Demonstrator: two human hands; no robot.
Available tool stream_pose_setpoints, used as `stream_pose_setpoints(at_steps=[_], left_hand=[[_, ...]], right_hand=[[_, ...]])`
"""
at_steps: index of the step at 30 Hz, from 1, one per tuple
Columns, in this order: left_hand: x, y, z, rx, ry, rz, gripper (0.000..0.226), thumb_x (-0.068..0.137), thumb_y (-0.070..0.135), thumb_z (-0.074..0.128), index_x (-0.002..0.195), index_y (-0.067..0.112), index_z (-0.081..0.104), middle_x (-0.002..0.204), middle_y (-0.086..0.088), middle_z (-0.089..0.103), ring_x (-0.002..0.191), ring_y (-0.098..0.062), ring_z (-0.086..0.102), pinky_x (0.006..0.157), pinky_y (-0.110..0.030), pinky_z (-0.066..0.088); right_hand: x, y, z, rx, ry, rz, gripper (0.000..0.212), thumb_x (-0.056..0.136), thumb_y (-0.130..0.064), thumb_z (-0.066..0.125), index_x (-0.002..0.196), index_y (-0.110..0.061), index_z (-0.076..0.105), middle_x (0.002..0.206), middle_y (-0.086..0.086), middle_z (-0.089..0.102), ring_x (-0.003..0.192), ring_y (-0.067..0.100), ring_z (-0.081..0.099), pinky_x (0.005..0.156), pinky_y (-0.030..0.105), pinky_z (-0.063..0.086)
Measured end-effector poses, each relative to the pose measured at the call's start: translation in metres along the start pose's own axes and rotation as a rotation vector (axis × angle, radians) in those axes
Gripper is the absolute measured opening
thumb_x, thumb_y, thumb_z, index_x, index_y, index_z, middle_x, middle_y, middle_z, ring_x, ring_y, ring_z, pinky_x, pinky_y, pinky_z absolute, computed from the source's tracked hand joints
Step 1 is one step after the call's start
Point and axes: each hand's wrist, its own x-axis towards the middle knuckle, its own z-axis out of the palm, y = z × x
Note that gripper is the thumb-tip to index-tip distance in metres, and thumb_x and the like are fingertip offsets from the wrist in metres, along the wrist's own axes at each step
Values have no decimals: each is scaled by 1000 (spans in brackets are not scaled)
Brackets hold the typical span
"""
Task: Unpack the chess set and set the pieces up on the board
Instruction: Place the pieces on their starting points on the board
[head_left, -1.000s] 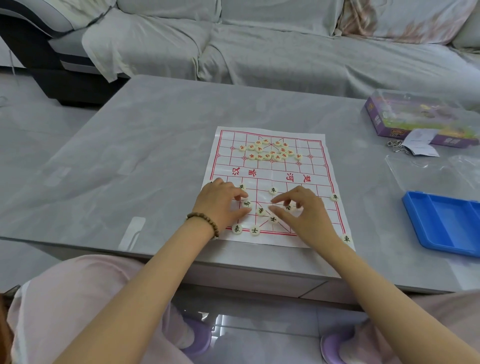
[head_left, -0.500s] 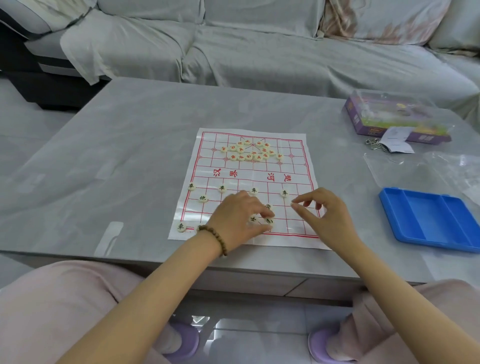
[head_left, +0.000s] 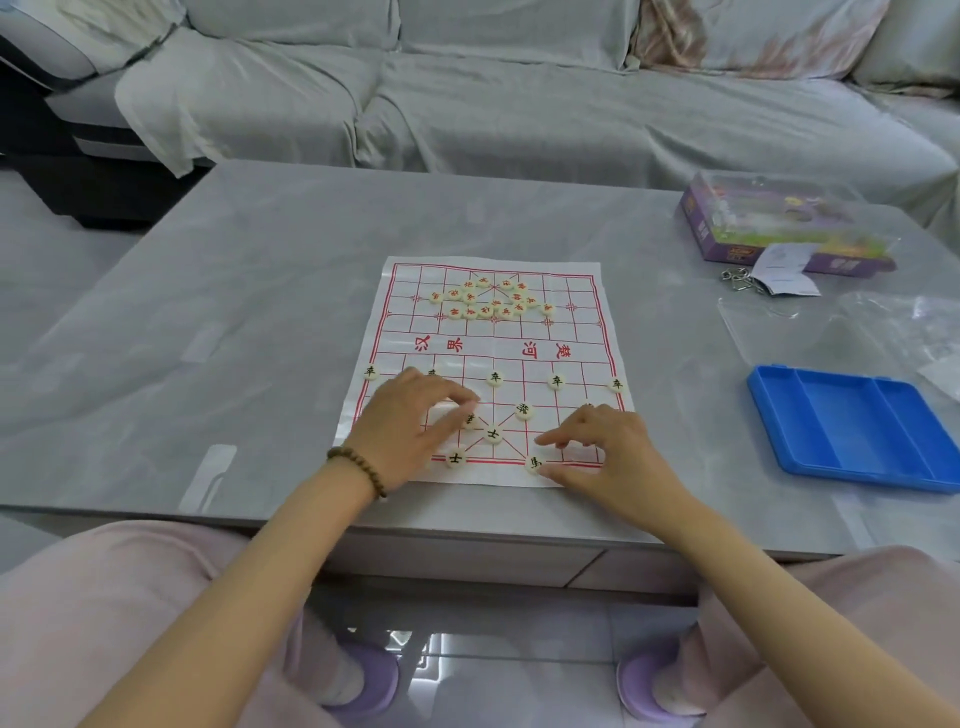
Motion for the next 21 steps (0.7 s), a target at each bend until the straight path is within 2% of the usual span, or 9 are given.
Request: stream_pose_setpoints(at_steps=[2,4,6,8,13,17,19,21], left_hand=[[-3,-14,-9,-52,68,-28,59,87,64,22,112,28,62,113,11,62,103,-6,45,86,-24,36],[-5,-21,-14,-66,108,-43,71,82,68,13,112,27,63,109,11,63,101,-5,45,83,-21,33],[-6,-22,-16,-71,128,-60,59,90,62,21,112,27,63,110,10,63,101,-4,44,84,-21,32],[-7,-21,-16,-74,101,-86,45,95,48,27,113,26,62,112,8,63,102,-6,44,86,-23,33],[-6,-7,-2,-24,3,-65,36,95,40,34,111,24,63,116,7,61,103,-4,41,92,-23,34],[0,13,14,-27,-5,-6,34,95,41,37,111,25,63,114,8,62,108,-8,45,96,-30,38],[6,23,22,-5,-26,37,32,94,42,40,112,27,62,113,9,61,108,-9,45,96,-31,39],[11,31,28,22,-48,63,30,93,42,44,113,29,61,115,11,59,111,-8,43,98,-29,36]], right_hand=[[1,-3,2,-24,-25,-10,25,77,-46,70,100,-36,69,92,-17,58,89,2,48,95,30,35],[3,-5,2,-26,-46,-15,24,77,-46,70,99,-37,69,93,-16,60,90,3,48,94,28,33],[4,-8,3,-41,-63,-19,20,78,-45,69,96,-38,69,94,-15,62,91,5,49,92,26,31],[5,-10,3,-61,-68,-20,17,79,-43,69,96,-38,69,94,-15,63,91,5,49,90,24,28],[3,-7,5,-92,-64,-1,19,82,-43,66,100,-37,66,94,-16,59,91,4,48,88,21,24],[6,-7,-2,-45,-83,16,15,79,-40,70,94,-37,68,91,-16,58,84,3,49,87,22,31],[6,-1,-15,56,-24,57,15,77,-35,73,90,-37,67,92,-16,61,84,4,52,80,21,38],[4,10,-31,103,68,108,16,76,-33,74,90,-36,67,94,-20,61,90,6,54,80,21,42]])
